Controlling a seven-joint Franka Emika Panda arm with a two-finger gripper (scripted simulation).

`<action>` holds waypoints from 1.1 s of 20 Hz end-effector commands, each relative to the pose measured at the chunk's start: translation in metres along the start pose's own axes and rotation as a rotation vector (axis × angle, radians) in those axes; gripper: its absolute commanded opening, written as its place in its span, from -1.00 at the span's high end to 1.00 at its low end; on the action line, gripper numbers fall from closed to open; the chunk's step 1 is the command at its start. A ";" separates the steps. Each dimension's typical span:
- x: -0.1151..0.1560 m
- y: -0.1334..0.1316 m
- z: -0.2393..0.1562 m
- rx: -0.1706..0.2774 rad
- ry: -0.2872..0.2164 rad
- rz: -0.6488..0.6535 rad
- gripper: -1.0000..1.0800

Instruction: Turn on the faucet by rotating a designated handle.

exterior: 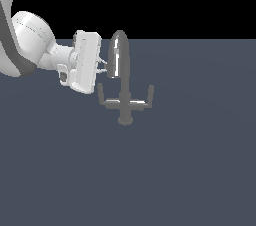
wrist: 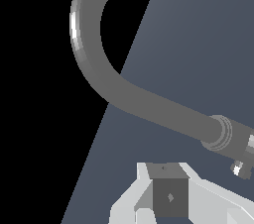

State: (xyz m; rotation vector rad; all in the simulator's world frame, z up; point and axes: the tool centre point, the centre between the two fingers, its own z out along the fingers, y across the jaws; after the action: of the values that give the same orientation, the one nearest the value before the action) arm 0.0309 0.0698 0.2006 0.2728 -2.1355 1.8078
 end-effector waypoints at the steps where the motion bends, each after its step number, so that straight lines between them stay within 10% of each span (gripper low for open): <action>1: -0.007 0.010 -0.002 0.016 -0.005 -0.071 1.00; 22: -0.033 0.064 -0.009 0.083 -0.006 -0.402 1.00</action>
State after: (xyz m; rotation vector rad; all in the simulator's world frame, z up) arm 0.0400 0.0872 0.1315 0.6698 -1.8500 1.6615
